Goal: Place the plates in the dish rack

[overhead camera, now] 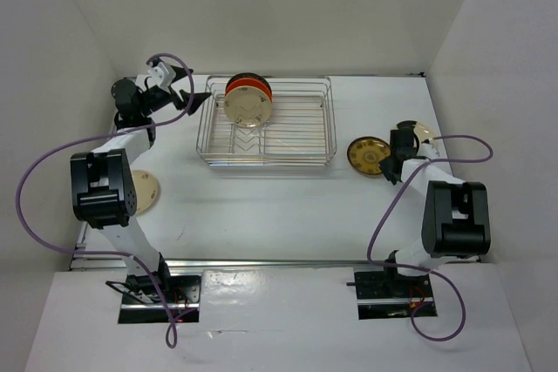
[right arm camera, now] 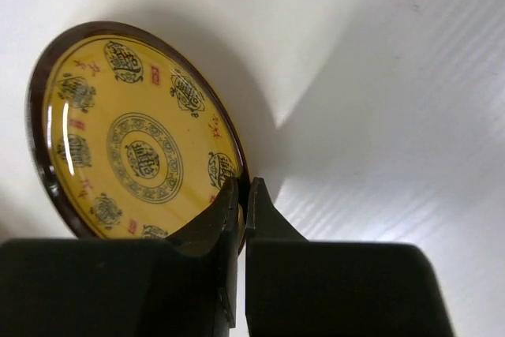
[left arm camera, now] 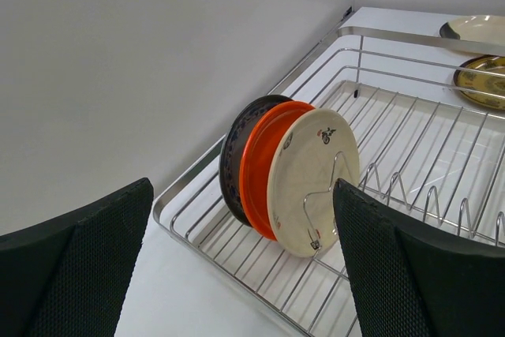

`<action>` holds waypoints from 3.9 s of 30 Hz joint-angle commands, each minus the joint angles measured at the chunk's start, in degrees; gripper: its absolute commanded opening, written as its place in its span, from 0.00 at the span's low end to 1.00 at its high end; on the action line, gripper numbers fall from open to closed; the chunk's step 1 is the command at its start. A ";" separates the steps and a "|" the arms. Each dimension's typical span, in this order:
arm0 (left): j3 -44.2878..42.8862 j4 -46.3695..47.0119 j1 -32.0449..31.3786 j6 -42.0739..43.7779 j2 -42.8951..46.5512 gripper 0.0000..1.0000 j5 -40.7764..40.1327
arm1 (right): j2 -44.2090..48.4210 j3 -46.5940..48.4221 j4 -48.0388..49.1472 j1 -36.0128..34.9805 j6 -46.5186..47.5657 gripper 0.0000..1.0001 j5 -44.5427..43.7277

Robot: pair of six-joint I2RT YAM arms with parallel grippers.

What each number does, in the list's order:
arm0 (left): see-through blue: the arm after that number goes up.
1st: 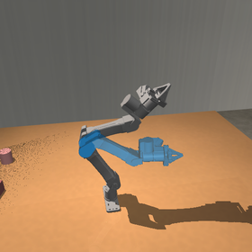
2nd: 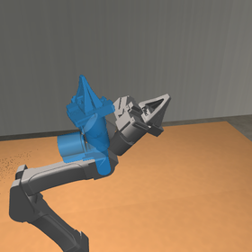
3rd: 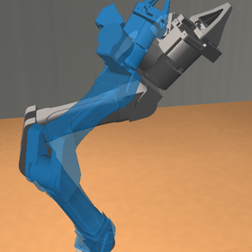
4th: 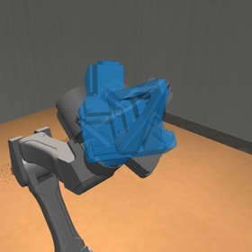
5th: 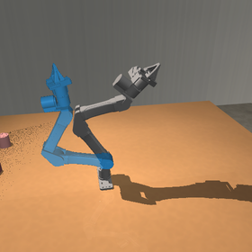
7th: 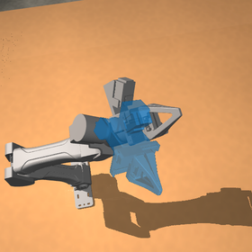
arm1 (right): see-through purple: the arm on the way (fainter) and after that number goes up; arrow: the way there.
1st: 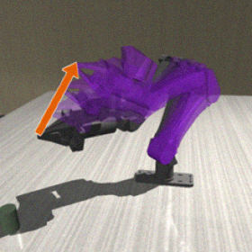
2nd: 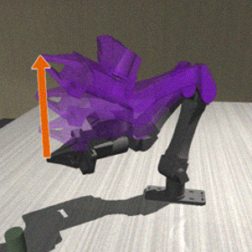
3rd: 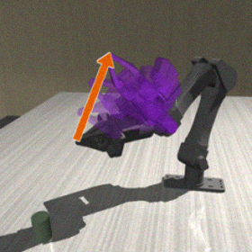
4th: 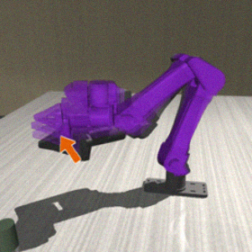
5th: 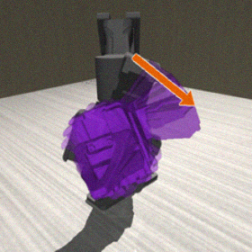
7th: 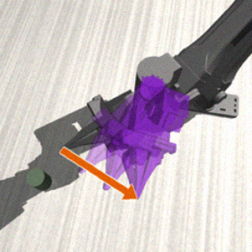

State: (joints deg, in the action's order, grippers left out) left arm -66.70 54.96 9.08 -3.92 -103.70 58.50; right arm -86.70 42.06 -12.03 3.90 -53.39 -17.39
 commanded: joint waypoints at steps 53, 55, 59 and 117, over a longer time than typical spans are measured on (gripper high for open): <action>23.63 -66.82 7.27 -34.05 46.04 1.00 -67.47 | -25.80 41.70 61.07 -23.94 69.38 0.00 52.56; 23.63 -66.82 7.27 -34.05 46.04 1.00 -66.59 | -26.86 42.83 61.08 -24.47 69.38 0.00 51.76; 24.16 -66.30 7.27 -33.52 46.04 1.00 -66.59 | -29.14 42.84 61.87 -26.31 72.27 0.00 48.07; 39.28 -78.17 10.17 -75.09 43.15 0.90 -81.00 | -15.43 25.00 56.15 -31.24 61.12 0.85 31.36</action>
State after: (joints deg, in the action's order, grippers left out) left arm -25.87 -26.09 18.94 -76.86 -58.74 -22.31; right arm -104.29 67.05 43.59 -27.79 8.80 12.99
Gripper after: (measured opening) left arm 0.904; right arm 0.849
